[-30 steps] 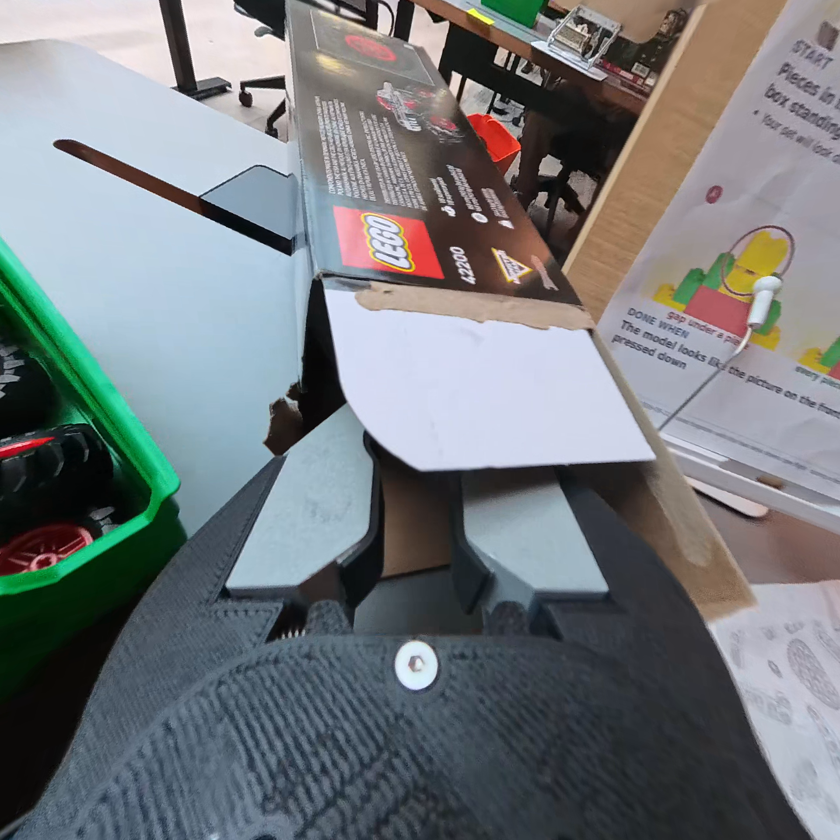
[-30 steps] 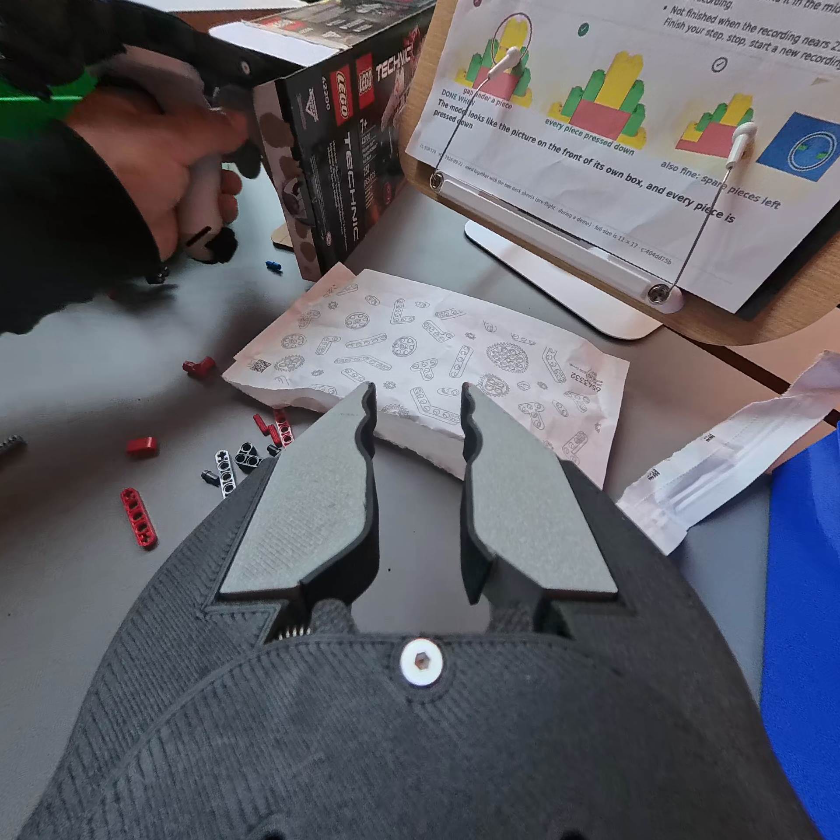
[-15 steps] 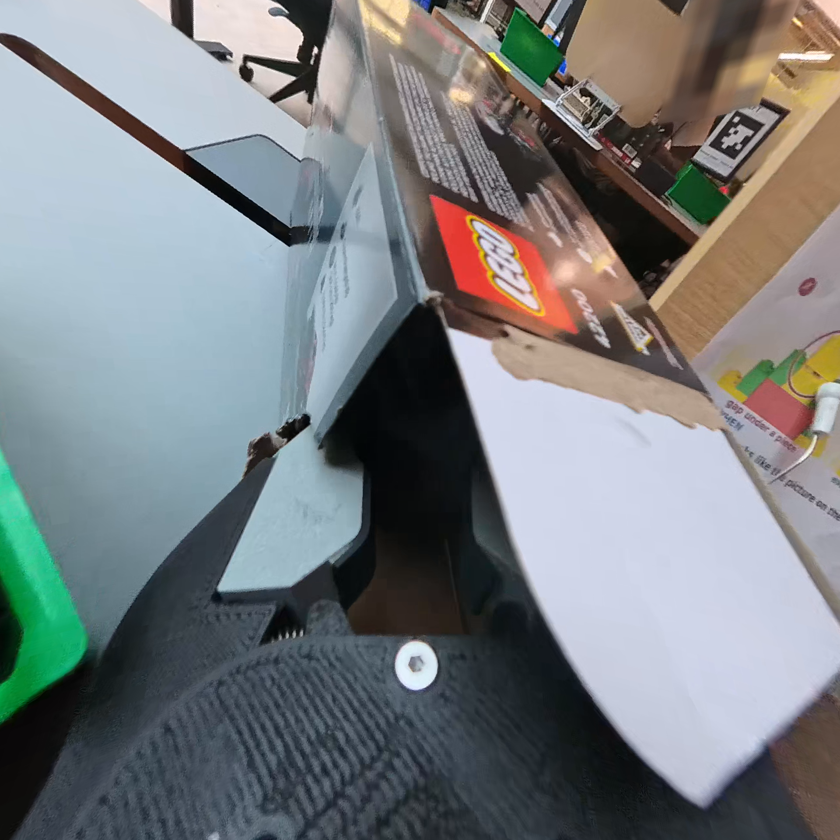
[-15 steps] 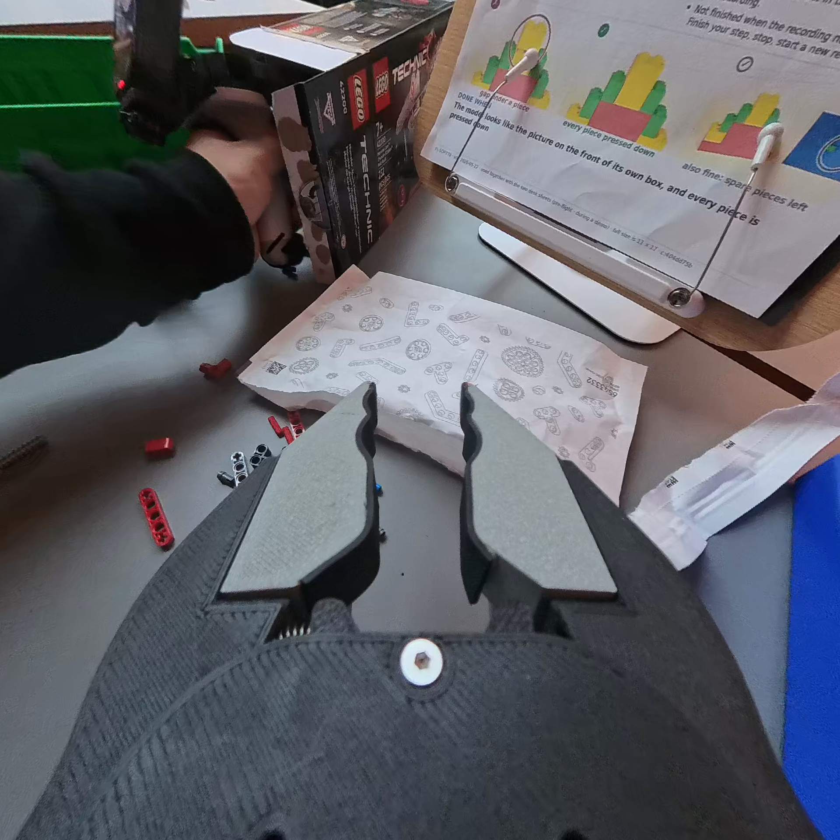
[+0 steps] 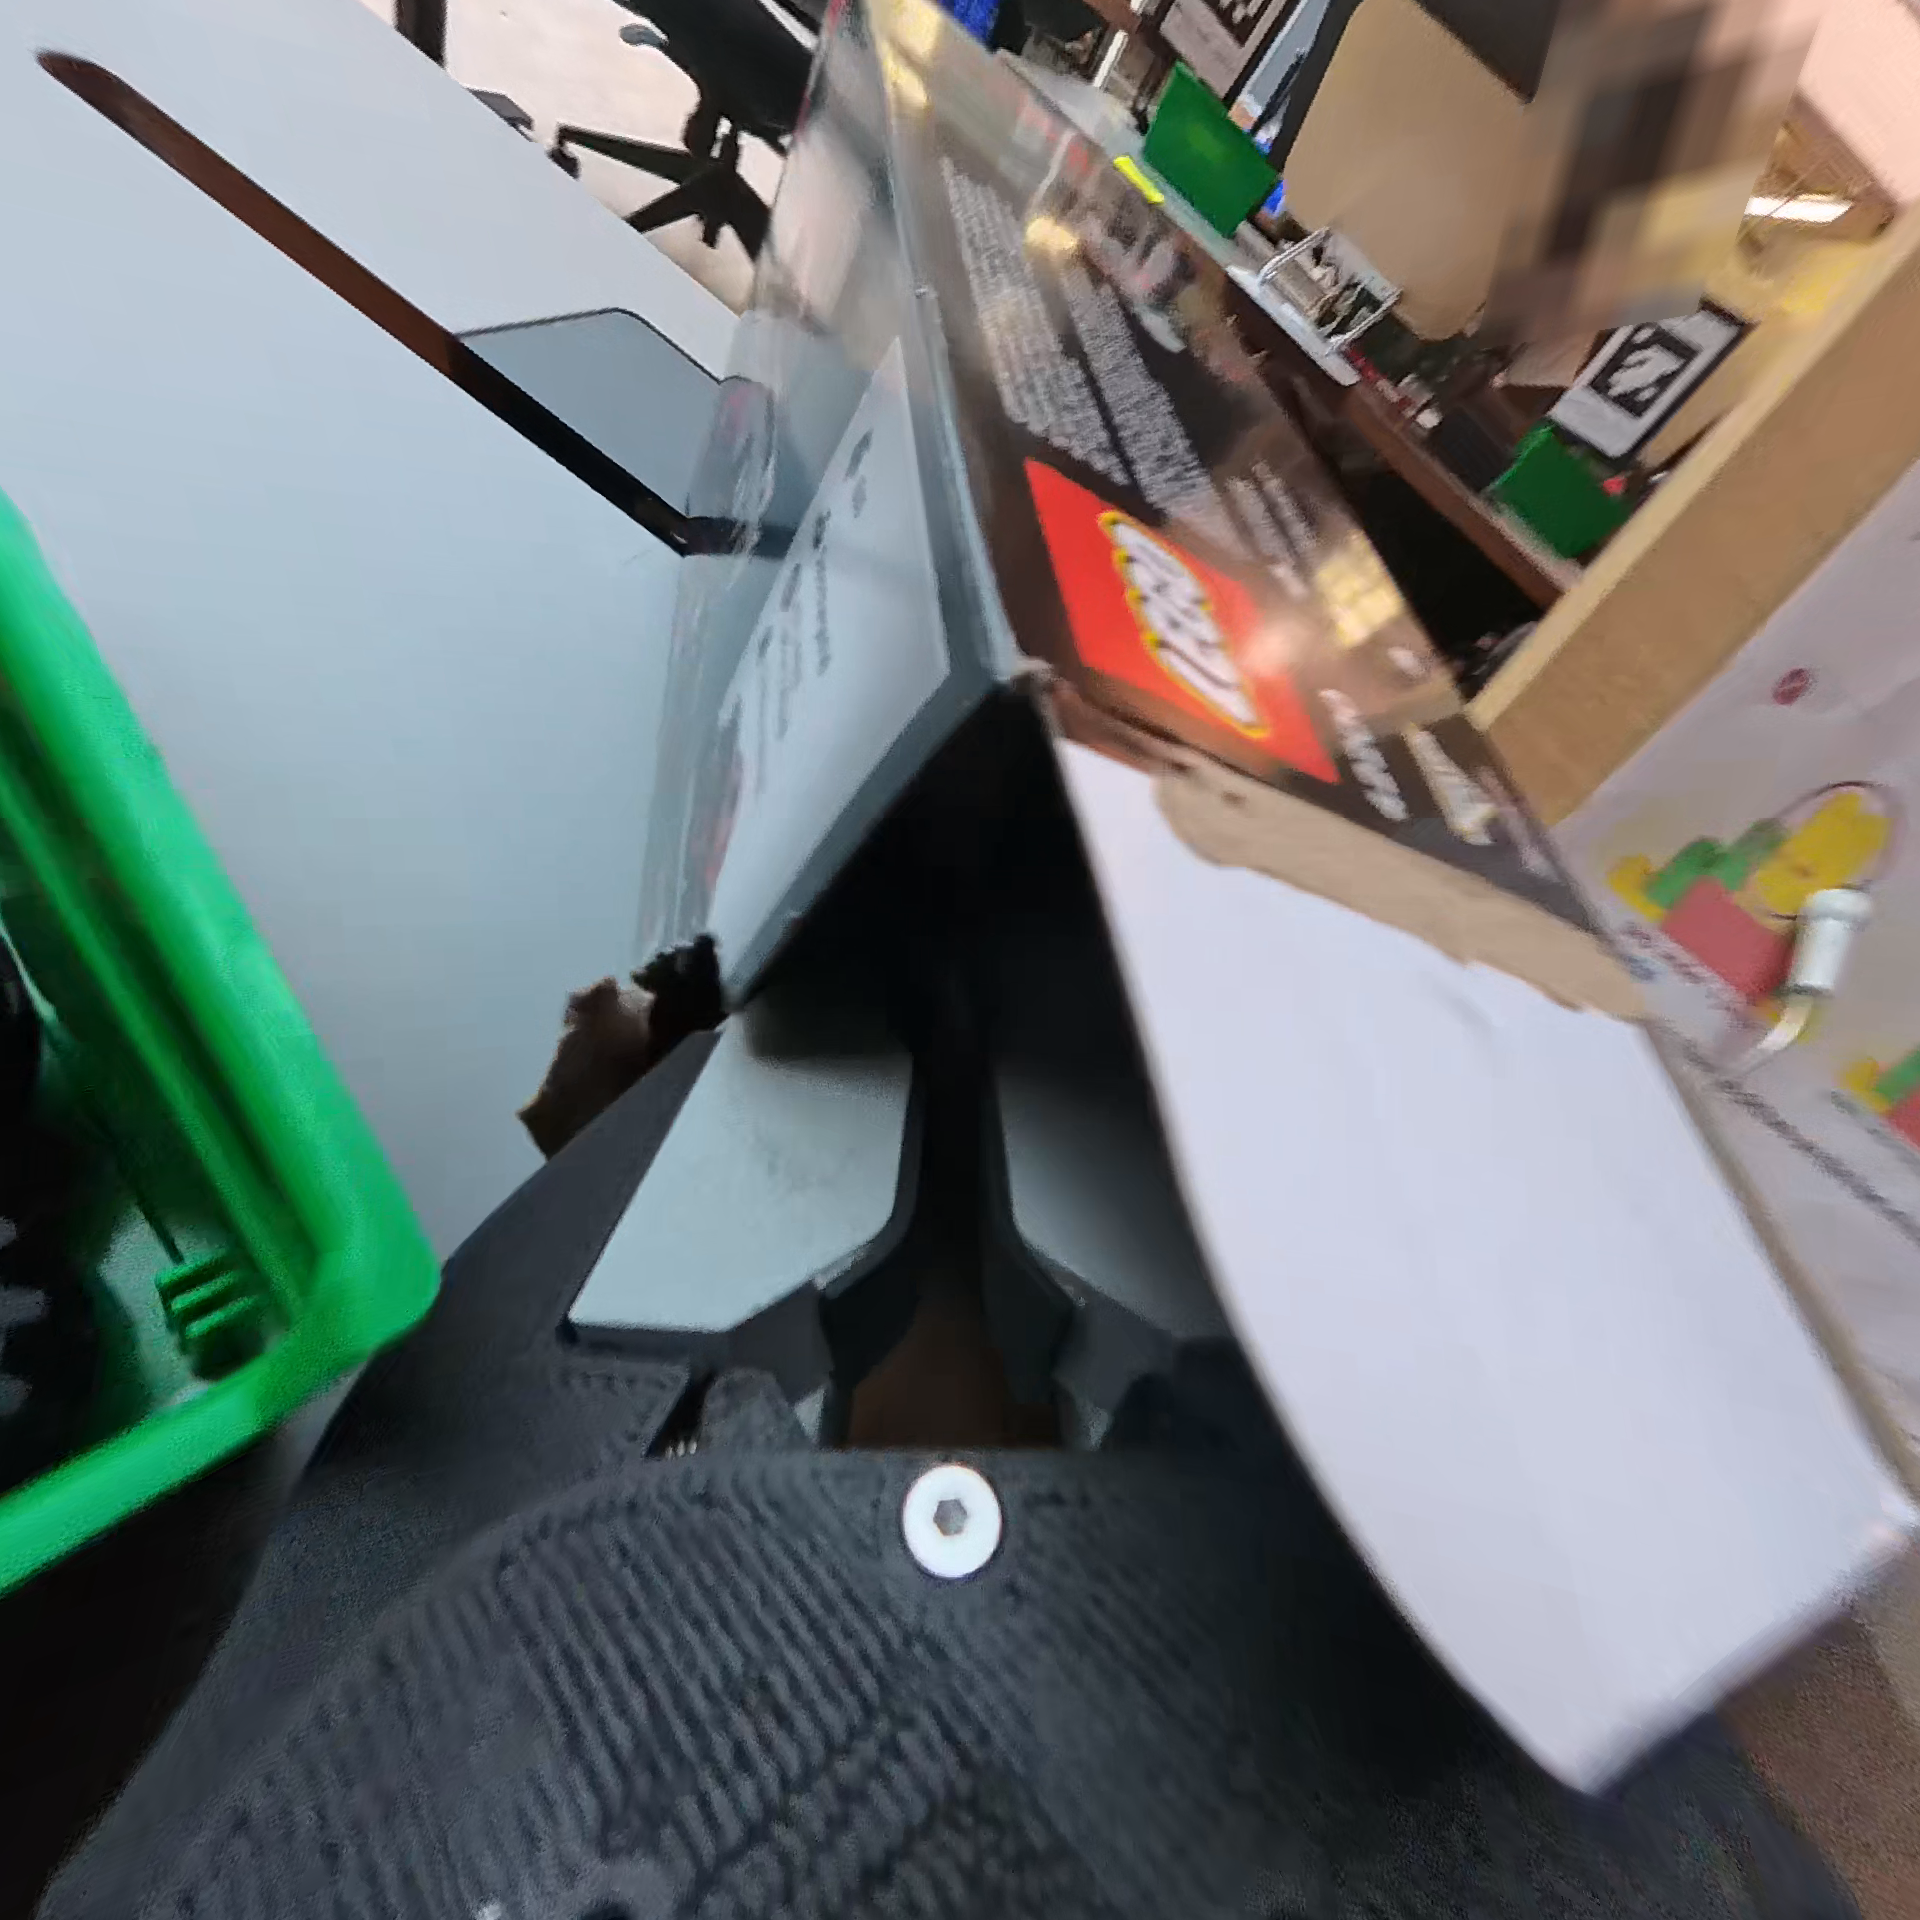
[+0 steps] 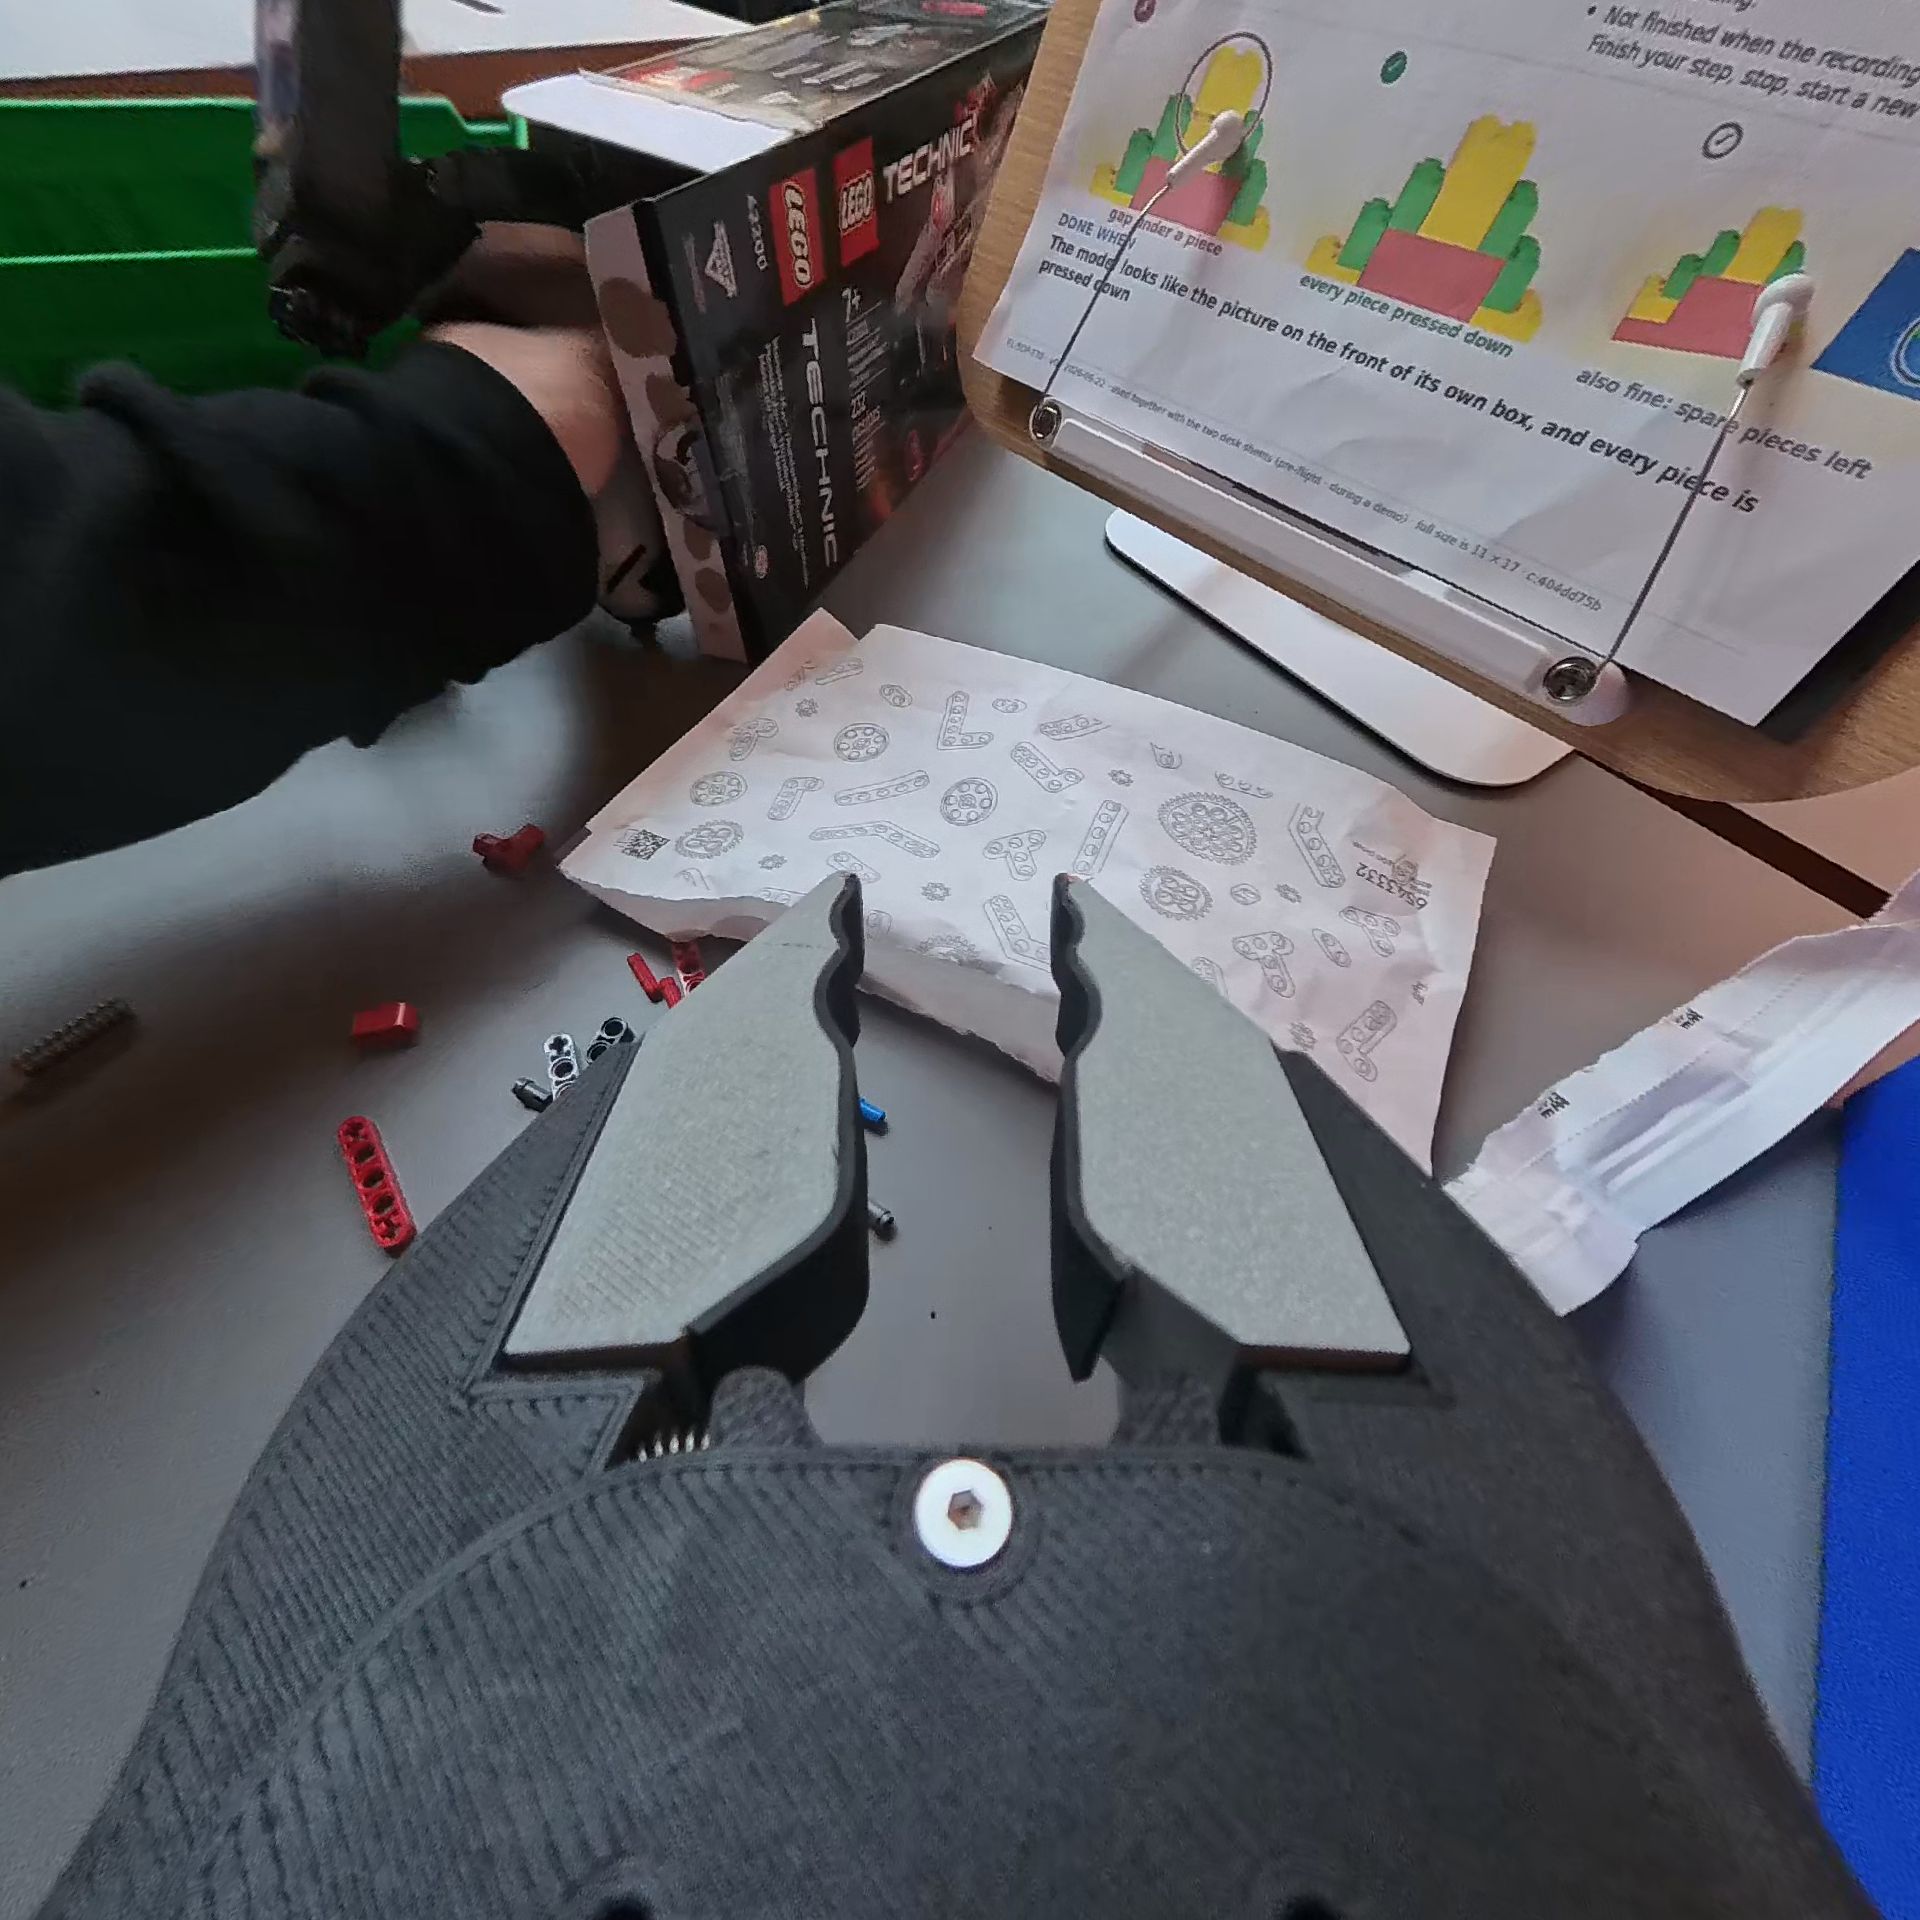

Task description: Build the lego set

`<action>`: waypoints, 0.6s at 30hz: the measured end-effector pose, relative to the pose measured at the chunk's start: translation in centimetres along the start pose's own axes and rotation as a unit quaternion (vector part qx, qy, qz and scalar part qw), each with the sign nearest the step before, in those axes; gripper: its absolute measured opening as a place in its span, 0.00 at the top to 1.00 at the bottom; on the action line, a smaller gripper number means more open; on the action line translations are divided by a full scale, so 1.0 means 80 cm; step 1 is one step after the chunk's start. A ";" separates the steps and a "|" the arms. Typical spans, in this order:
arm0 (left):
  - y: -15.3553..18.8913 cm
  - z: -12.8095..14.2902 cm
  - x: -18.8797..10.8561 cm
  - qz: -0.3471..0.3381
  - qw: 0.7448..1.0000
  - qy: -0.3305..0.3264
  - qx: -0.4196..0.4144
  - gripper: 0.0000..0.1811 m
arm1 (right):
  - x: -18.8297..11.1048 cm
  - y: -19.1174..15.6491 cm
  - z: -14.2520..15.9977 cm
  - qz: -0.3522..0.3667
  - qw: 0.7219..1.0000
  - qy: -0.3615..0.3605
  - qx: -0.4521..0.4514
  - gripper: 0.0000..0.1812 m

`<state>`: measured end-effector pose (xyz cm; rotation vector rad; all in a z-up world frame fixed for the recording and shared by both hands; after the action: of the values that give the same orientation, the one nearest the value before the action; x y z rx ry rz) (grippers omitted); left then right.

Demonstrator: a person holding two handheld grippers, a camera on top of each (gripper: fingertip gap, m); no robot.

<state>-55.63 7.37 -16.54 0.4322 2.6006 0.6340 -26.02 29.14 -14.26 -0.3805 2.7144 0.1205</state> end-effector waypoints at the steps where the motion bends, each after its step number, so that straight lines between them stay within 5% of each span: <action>1: 0.003 -0.001 -0.007 0.011 1.000 0.000 -0.008 0.50 | 0.000 0.000 0.000 0.000 1.000 0.000 -0.001 0.82; 6: 0.014 -0.005 -0.044 0.044 0.999 -0.030 0.004 0.50 | -0.001 -0.003 -0.001 -0.004 1.000 0.002 -0.002 0.82; 7: 0.014 -0.004 -0.052 0.046 0.998 -0.035 0.006 0.69 | -0.001 -0.005 -0.002 -0.009 1.000 0.003 -0.003 0.82; 12: 0.023 0.002 -0.066 0.082 0.995 -0.056 0.010 0.73 | 0.002 -0.050 -0.026 -0.101 0.993 0.055 -0.002 0.76; 15: 0.028 -0.003 -0.055 0.094 0.992 -0.073 0.030 0.67 | 0.028 -0.107 -0.067 -0.141 0.987 0.075 -0.015 0.73; 16: 0.030 -0.005 -0.052 0.095 0.991 -0.088 0.035 0.40 | 0.046 -0.117 -0.078 -0.099 0.994 0.044 -0.030 0.74; 18: 0.034 -0.010 -0.051 0.097 0.989 -0.098 0.051 0.30 | 0.087 -0.128 -0.096 -0.026 0.998 0.000 -0.062 0.55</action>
<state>-51.97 7.81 -13.23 0.7474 2.4292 0.4937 -32.14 16.52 -10.28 -0.4864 2.7026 0.2766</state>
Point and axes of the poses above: each gripper's, where its closed fingertips meet, x out along the fingers, z out of its underside, y = z × x across the jaws, the point moved 10 cm from there along -x, back along the fingers, and after that the axes turned 1 degree about -y, right-handed, at the moved point
